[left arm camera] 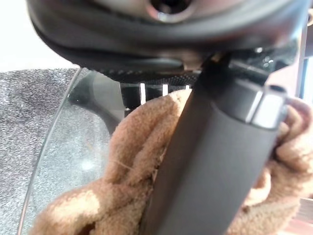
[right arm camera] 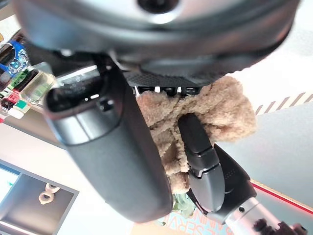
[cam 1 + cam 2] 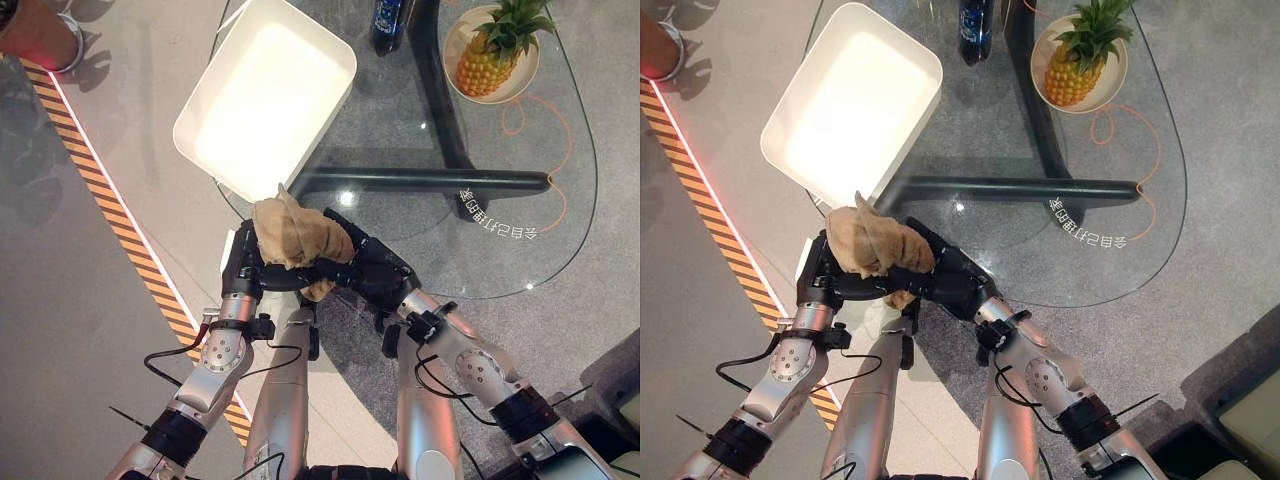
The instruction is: Wipe the table with a cloth and put it in the basket.
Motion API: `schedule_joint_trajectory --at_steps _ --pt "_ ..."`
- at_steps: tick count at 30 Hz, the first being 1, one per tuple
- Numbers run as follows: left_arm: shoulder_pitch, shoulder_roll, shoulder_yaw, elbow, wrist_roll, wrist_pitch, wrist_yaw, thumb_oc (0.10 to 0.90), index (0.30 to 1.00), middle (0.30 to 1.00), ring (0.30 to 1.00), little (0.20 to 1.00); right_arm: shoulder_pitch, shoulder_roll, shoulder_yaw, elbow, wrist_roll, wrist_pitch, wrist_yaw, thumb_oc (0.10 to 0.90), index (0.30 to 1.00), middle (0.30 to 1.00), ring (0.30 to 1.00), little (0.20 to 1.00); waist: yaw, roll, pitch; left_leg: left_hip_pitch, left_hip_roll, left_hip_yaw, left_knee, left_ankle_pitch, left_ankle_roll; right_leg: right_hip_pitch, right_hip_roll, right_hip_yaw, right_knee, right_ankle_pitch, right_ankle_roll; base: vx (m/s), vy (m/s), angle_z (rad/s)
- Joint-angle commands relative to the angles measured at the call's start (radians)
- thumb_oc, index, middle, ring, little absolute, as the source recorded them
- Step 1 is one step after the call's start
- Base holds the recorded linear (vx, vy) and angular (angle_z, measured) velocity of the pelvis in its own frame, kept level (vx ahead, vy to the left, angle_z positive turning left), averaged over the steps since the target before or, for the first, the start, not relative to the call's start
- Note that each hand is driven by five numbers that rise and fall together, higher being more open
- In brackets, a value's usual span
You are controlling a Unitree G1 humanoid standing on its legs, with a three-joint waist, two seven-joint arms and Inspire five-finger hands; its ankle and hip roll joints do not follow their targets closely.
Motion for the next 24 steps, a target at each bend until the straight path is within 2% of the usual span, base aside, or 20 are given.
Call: schedule_joint_trajectory --at_steps 1,8,13,15,20,24 --pt "-0.002 -0.015 0.054 -0.132 0.069 -0.107 -0.005 0.1 0.3 0.3 0.3 0.2 -0.012 0.084 0.017 -0.198 0.109 -0.031 0.185 0.8 0.9 0.9 0.9 0.9 0.007 0.007 -0.025 0.03 -0.081 0.077 -0.003 -0.052 0.1 0.008 0.096 -0.001 -0.068 0.085 -0.002 0.0 0.0 0.0" --pt "0.0 -0.013 0.06 -0.128 0.073 -0.121 0.005 0.1 0.3 0.3 0.3 0.2 -0.014 0.084 0.005 -0.192 0.094 -0.053 0.195 0.8 0.9 0.9 0.9 0.9 0.008 0.004 -0.025 0.029 -0.079 0.078 -0.004 -0.051 0.097 0.012 0.097 -0.003 -0.073 0.085 -0.002 0.0 0.0 0.0" --pt "0.014 -0.017 0.098 -0.134 0.044 -0.187 0.061 0.1 0.3 0.3 0.3 0.2 0.001 0.086 -0.014 -0.192 0.083 -0.068 0.178 0.8 0.9 0.9 0.9 0.9 0.008 0.002 -0.025 0.032 -0.078 0.077 -0.008 -0.051 0.094 0.014 0.1 -0.002 -0.071 0.081 -0.003 0.0 0.0 0.0" --pt "0.014 -0.01 0.143 -0.147 0.025 -0.243 0.101 0.1 0.3 0.3 0.3 0.2 0.012 0.082 -0.034 -0.18 0.1 -0.082 0.149 0.8 0.9 0.9 0.9 0.9 0.008 0.001 -0.025 0.038 -0.078 0.077 -0.009 -0.052 0.092 0.02 0.1 -0.003 -0.071 0.075 -0.005 0.0 0.0 0.0" --pt "0.014 0.006 0.219 -0.171 0.055 -0.304 0.155 0.1 0.3 0.3 0.3 0.2 0.033 0.08 -0.065 -0.169 0.099 -0.097 0.11 0.8 0.9 0.9 0.9 0.9 0.007 0.001 -0.025 0.042 -0.076 0.078 -0.005 -0.054 0.088 0.026 0.1 -0.003 -0.066 0.067 -0.008 0.0 0.0 0.0" --pt "0.02 0.004 0.274 -0.199 0.02 -0.333 0.134 0.1 0.3 0.3 0.3 0.2 0.06 0.076 -0.094 -0.162 0.087 -0.098 0.096 0.8 0.9 0.9 0.9 0.9 0.003 0.006 -0.025 0.044 -0.075 0.081 0.0 -0.057 0.085 0.026 0.098 0.001 -0.057 0.059 -0.01 0.0 0.0 0.0"
